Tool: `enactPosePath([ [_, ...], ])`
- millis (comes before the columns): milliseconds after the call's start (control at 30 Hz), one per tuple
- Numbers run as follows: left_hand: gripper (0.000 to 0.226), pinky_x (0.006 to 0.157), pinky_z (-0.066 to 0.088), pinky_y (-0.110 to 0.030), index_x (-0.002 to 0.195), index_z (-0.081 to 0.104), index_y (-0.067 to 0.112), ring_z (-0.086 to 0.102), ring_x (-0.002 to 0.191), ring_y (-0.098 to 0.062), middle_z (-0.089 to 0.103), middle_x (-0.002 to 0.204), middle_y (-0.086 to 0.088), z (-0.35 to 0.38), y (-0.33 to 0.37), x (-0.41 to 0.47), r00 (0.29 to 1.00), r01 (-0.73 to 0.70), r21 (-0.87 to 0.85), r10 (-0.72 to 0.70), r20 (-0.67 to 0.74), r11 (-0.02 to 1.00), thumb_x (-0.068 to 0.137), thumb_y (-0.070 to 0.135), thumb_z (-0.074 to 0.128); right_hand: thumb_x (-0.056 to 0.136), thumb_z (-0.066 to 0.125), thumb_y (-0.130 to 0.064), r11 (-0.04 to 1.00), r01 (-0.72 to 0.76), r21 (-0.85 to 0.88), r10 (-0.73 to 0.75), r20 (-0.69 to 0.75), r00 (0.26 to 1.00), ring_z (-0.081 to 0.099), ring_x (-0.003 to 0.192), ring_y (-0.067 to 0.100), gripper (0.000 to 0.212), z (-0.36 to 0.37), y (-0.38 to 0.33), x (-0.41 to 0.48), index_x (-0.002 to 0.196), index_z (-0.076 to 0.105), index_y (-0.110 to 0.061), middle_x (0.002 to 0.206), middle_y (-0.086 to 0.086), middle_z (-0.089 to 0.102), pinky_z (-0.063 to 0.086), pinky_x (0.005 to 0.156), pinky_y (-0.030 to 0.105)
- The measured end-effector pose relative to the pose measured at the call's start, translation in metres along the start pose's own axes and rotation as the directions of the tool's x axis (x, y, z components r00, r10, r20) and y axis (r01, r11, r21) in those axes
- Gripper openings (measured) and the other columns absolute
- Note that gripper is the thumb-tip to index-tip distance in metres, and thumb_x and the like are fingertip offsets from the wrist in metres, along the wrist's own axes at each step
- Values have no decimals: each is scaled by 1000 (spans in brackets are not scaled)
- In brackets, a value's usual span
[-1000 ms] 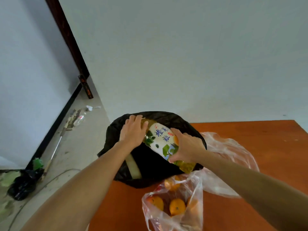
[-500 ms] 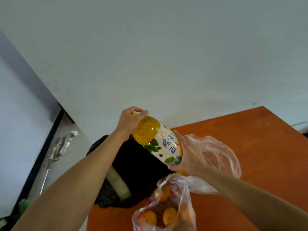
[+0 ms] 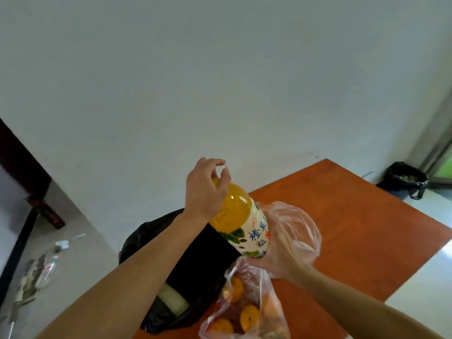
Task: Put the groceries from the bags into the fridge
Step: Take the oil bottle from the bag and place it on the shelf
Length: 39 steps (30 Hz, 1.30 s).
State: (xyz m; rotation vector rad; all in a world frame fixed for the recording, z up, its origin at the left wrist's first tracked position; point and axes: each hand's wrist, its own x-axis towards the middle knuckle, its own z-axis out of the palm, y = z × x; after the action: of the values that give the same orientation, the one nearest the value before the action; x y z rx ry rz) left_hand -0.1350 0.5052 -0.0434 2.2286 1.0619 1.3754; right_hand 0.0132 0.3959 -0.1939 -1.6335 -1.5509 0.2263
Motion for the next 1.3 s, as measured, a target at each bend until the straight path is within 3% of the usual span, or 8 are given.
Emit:
enactPosePath([
  [67,19,65,34,-10,106,63,10,45,71,-6,57,92,2,2,4,-7,996,-83,52,80,48,995,91,21,59,50,80,-58,997,-11,-70,8,-43,999,43,114,5,111,-10,-4,-17,142,25,-25,126,-11,45,37,96,27],
  [167,16,62,41,-23,94,60,12,51,78,-12,60,91,0,9,19,-19,967,-246,90,237,97,965,86,25,61,52,80,-65,983,-66,-170,52,-88,995,42,123,12,112,-29,2,-46,142,30,-20,133,-4,45,46,95,45],
  [333,22,40,39,-23,65,56,15,54,50,-15,57,58,4,35,65,-39,853,-514,123,490,179,849,77,24,72,54,77,-61,933,-200,-298,174,-111,979,47,116,17,117,-76,18,-108,147,14,-25,135,5,41,56,85,38],
  [567,35,35,32,-20,54,49,15,36,37,-9,48,45,3,108,164,-72,674,-661,-209,692,258,721,75,14,77,58,78,-61,846,-415,-334,342,-255,904,52,104,9,117,-153,42,-208,147,8,-31,132,1,44,55,77,22],
  [700,34,36,33,-21,52,52,13,40,35,-10,49,43,2,160,238,-97,585,-684,-391,783,210,616,79,16,74,59,80,-59,804,-503,-318,380,-378,844,55,99,10,115,-207,54,-268,146,12,-30,126,2,48,58,73,26],
  [1000,40,35,40,-31,47,53,12,42,33,-16,47,39,1,271,464,-196,439,-684,-644,898,13,343,81,24,70,58,78,-65,728,-674,-123,471,-624,623,52,114,12,121,-351,114,-408,148,1,-38,138,-1,41,55,86,31],
  [1167,42,34,35,-21,45,50,13,34,32,-8,42,37,4,304,580,-232,370,-671,-716,924,-99,192,79,18,74,51,87,-56,678,-728,98,528,-754,390,43,124,9,130,-415,146,-448,149,4,-37,143,-13,33,51,96,34],
  [1300,43,38,31,-18,46,50,14,36,32,-10,43,38,4,338,639,-249,315,-671,-733,937,-149,109,82,25,70,48,90,-54,660,-701,270,575,-782,239,47,123,10,117,-467,184,-469,139,17,-45,139,-12,41,49,87,17],
])
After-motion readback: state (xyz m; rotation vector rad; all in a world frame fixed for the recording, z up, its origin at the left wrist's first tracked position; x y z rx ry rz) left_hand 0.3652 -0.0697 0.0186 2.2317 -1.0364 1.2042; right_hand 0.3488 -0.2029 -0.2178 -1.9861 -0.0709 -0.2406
